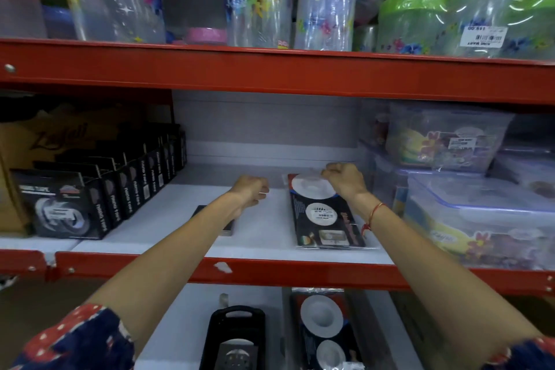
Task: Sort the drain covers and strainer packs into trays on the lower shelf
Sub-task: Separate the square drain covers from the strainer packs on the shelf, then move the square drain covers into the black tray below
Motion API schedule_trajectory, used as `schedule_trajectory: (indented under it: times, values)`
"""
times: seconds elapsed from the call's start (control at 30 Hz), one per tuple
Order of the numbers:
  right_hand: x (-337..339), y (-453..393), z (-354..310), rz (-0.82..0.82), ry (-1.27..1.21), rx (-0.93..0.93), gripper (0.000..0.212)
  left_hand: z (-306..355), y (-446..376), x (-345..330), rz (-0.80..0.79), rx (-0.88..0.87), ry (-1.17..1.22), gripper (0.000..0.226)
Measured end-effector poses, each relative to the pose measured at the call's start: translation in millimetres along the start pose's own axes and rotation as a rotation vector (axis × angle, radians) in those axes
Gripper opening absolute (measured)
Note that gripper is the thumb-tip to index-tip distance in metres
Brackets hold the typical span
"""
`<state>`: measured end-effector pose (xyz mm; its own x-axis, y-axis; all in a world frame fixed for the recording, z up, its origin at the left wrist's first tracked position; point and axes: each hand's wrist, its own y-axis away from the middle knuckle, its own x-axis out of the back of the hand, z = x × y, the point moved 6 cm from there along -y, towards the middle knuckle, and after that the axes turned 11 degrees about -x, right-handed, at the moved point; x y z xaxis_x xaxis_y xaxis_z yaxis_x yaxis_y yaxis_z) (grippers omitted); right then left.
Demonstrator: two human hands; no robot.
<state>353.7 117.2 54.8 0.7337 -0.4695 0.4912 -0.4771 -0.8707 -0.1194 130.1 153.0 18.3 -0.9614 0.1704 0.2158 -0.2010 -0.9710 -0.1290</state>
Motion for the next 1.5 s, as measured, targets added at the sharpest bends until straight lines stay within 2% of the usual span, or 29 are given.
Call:
schedule_trajectory:
  times: [0.03, 0.13, 0.27, 0.33, 0.47, 0.7, 0.87, 1.07, 1.2, 1.3, 1.5]
  values:
    - [-6.6, 6.5, -7.3, -0.005, -0.004, 0.031, 0.033, -0.7, 2.5, 11.2, 0.014, -0.036, -0.045, 0.017]
    - [-36.9, 28.8, -26.5, -0.088, -0.030, 0.115, 0.027, -8.3, 15.7, 52.0, 0.061, -0.156, -0.262, 0.023]
    - [-86.0, 59.2, -41.4, -0.316, -0.045, 0.127, 0.028, -19.5, 49.8, 100.9, 0.093, -0.303, -0.602, 0.028]
    - [-108.2, 71.4, -47.6, -0.409, 0.038, 0.173, 0.032, -25.8, 69.1, 120.1, 0.118, -0.381, -0.752, 0.031]
    - [-149.7, 87.2, -53.3, -0.513, 0.336, 0.296, 0.054, -33.1, 106.7, 137.8, 0.151, -0.548, -0.974, 0.044]
    - [-200.0, 77.7, -47.8, -0.659, 0.598, 0.280, 0.105, -64.9, 133.1, 119.4, 0.117, -0.751, -1.282, 0.061]
    - [-216.5, 65.6, -45.6, -0.762, 0.603, 0.224, 0.120, -71.1, 131.1, 118.6, 0.232, -0.897, -1.273, 0.059]
    - [-208.4, 63.6, -47.0, -0.737, 0.458, 0.247, 0.116, -71.6, 132.3, 118.0, 0.331, -0.986, -1.262, 0.053]
    - [-181.0, 77.6, -51.2, -0.675, 0.389, 0.276, 0.109, -67.6, 135.5, 118.8, 0.355, -0.968, -1.236, 0.049]
    - [-149.8, 99.3, -46.6, -0.647, 0.359, 0.267, 0.108, -64.2, 139.4, 120.0, 0.375, -0.889, -1.193, 0.056]
    - [-104.3, 166.5, -24.5, -0.681, 0.225, 0.289, 0.103, -62.2, 143.1, 116.3, 0.298, -0.835, -1.245, 0.052]
